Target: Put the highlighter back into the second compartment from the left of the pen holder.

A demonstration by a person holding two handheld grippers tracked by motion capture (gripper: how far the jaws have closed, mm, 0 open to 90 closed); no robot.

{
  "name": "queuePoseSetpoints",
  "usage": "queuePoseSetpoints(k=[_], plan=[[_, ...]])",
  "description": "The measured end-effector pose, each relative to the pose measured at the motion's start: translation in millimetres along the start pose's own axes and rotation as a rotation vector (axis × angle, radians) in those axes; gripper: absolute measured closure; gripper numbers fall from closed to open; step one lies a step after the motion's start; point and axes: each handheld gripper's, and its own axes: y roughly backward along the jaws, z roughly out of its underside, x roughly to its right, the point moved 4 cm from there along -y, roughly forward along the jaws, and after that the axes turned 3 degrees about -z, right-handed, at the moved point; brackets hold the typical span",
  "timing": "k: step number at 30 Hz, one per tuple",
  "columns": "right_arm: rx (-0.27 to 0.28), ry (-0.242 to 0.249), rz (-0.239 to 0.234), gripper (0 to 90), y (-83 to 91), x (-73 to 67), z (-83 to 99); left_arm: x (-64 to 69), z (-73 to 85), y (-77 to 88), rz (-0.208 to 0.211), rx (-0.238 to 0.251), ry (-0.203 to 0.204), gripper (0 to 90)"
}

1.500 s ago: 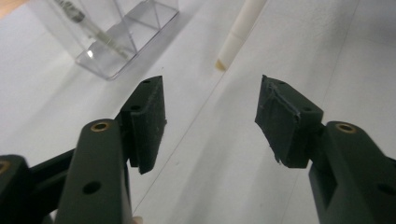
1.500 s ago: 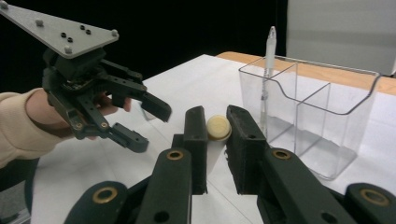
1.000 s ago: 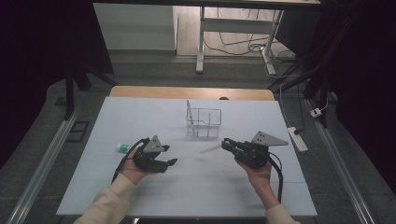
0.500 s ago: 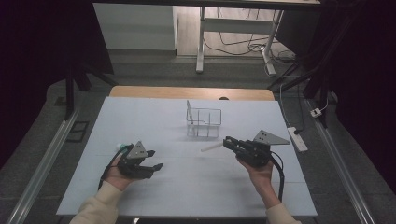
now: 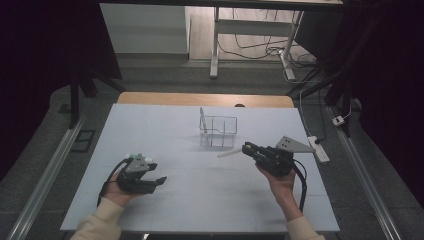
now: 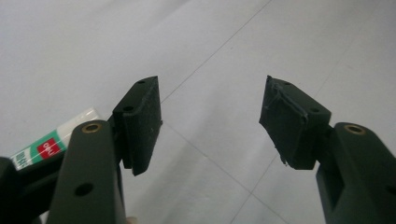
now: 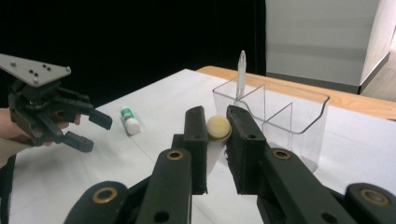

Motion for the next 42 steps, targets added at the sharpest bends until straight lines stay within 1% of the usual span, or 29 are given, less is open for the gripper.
queuePoseSetpoints(k=[9,16,21,30,42], plan=[[0.025,0.019,0.004,77.4,-3.1,0.1,-17.7,-2.5,1.9,-0.6,0.003,-0.003,0.005,37.6],[0.048,0.030,0.026,77.4,-5.5,3.9,-36.2,-3.1,2.2,-0.8,0.004,-0.005,0.006,37.2],[0.045,0.039,0.047,77.4,-9.2,8.6,-47.9,-2.9,2.4,-1.8,0.005,-0.011,0.005,36.8],[0.052,0.033,0.076,77.4,-18.7,20.7,-63.2,-3.4,2.7,-2.5,0.006,-0.013,0.005,36.6],[0.041,0.029,0.098,77.3,-32.0,30.9,-75.3,-3.8,3.1,-3.0,0.005,-0.018,0.003,36.3]])
